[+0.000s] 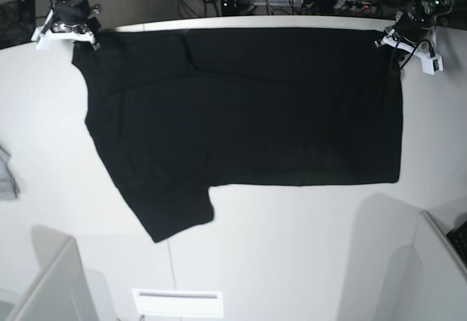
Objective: Fold the T-shirt properly
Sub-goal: 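Drag the shirt by its collar edge toward the robot with both grippers, then release the collar edge and move both grippers to the hem corners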
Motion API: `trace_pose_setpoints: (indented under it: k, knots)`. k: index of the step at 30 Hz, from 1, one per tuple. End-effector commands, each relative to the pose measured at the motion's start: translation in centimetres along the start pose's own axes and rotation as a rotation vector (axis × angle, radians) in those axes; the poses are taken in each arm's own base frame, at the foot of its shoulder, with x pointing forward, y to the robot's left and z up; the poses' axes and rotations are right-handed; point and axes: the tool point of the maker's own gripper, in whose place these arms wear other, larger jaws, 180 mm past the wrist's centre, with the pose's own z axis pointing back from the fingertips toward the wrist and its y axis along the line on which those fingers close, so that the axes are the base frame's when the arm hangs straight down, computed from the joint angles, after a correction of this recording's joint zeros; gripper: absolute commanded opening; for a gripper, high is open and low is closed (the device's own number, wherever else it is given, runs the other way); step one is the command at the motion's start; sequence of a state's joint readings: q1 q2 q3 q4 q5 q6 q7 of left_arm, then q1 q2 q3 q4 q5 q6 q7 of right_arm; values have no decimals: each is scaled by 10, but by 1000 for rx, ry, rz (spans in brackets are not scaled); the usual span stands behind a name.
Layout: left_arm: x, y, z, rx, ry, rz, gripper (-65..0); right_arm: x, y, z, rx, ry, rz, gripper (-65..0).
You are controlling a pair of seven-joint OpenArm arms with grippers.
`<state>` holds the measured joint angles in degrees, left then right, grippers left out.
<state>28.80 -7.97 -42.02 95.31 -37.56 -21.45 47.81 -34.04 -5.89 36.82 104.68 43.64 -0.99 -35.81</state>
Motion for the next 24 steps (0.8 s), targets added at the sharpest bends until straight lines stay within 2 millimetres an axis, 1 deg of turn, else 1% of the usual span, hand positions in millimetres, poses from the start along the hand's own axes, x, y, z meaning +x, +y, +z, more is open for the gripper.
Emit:
trace_pose_setpoints:
  k: [1, 8, 14, 15, 17, 18, 19, 20, 22, 24]
  knots:
    - [7, 3, 6, 6, -20, -23, -650, 9, 2, 4, 10, -31, 11, -650]
    - [6, 4, 6, 7, -17, -20, -650, 9, 2, 4, 9, -31, 12, -650]
    - [10, 4, 7, 11, -23, -28, -650, 9, 2, 4, 9, -31, 12, -650]
    - [12, 6, 7, 14, -25, -36, -650, 9, 2, 4, 9, -31, 12, -639]
    - [14, 7, 8, 16, -26, -41, -543, 9, 2, 4, 9, -31, 12, -500]
    - [14, 8, 8, 19, -28, -40, -474, 10, 2, 4, 10, -32, 13, -438]
    - [18, 14, 11, 32, -41, -32, -413, 11, 3, 5, 12, -35, 15, -389]
    - [21, 20, 15, 49, -53, -25, -355, 14, 5, 6, 16, -44, 19, -366]
    - [27, 30, 21, 74, -76, -12, -262, 19, 10, 9, 25, -59, 30, -368]
    - [38, 39, 28, 102, -110, -8, -201, 24, 14, 12, 32, -75, 39, -372]
